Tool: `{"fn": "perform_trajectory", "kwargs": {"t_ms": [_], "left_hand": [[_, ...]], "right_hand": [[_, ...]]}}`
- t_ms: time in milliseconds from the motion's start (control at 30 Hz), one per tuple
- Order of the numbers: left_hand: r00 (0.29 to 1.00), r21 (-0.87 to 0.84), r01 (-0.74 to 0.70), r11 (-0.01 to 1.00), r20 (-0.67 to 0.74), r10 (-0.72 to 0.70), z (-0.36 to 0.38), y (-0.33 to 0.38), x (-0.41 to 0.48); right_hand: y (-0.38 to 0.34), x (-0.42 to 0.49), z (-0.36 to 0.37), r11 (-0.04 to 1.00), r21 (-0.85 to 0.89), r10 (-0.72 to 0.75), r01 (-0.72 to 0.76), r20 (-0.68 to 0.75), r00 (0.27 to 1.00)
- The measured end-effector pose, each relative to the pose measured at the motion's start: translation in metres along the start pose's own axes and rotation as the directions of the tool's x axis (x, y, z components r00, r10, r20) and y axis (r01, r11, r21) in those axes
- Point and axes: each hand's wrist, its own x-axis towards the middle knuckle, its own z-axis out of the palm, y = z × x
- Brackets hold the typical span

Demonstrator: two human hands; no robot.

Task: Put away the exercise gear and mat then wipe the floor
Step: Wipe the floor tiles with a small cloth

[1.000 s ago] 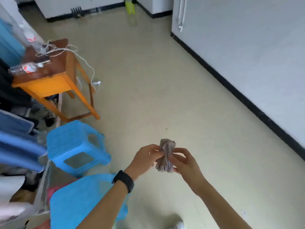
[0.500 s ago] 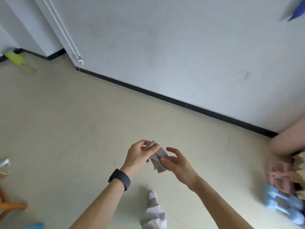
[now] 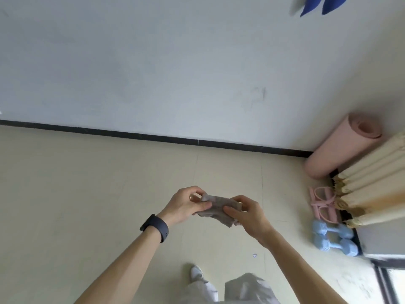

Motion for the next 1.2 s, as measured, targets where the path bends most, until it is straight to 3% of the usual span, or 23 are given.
{"fn": "perform_trajectory", "kwargs": {"t_ms": [133, 300, 433, 533, 667, 800, 867, 1067, 1200], "left_hand": [[0.976, 0.031, 0.08, 0.996, 0.2, -0.084, 0.01, 0.018, 0.069], [0.92, 0.013, 0.267, 0.964, 0.295, -0.259, 0.034, 0.027, 0.151], [0.834, -0.234, 0.523, 0.82, 0.338, -0.436, 0.046, 0.035, 0.196], [0.795, -0.358, 0.604, 0.712, 0.335, -0.506, 0.041, 0.037, 0.223], [0.823, -0.26, 0.561, 0.786, 0.28, -0.495, 0.023, 0.031, 0.253], [0.839, -0.17, 0.522, 0.836, 0.276, -0.468, -0.003, 0.014, 0.279], [0.838, -0.097, 0.499, 0.861, 0.306, -0.452, -0.018, 0.001, 0.294], [0.843, 0.188, 0.304, 0.934, 0.403, -0.356, -0.083, -0.053, 0.364], [0.842, 0.369, 0.113, 0.923, 0.458, -0.286, -0.127, -0.113, 0.424]], "right_hand": [[0.006, 0.042, -0.036, 0.998, -0.043, 0.044, -0.045, -0.005, 0.999], [0.024, 0.108, -0.076, 0.99, -0.003, 0.143, -0.143, 0.007, 0.99], [0.031, 0.161, -0.101, 0.975, 0.044, 0.215, -0.216, 0.017, 0.976], [0.029, 0.193, -0.105, 0.973, 0.01, 0.228, -0.229, 0.06, 0.972], [0.023, 0.231, -0.101, 0.97, -0.032, 0.245, -0.243, 0.14, 0.959], [0.012, 0.259, -0.081, 0.953, 0.051, 0.28, -0.3, 0.242, 0.929], [0.012, 0.275, -0.06, 0.952, -0.035, 0.305, -0.306, 0.229, 0.924], [0.023, 0.331, 0.033, 0.925, -0.097, 0.376, -0.367, 0.111, 0.92], [0.038, 0.376, 0.111, 0.914, -0.056, 0.394, -0.402, -0.115, 0.912]]}}
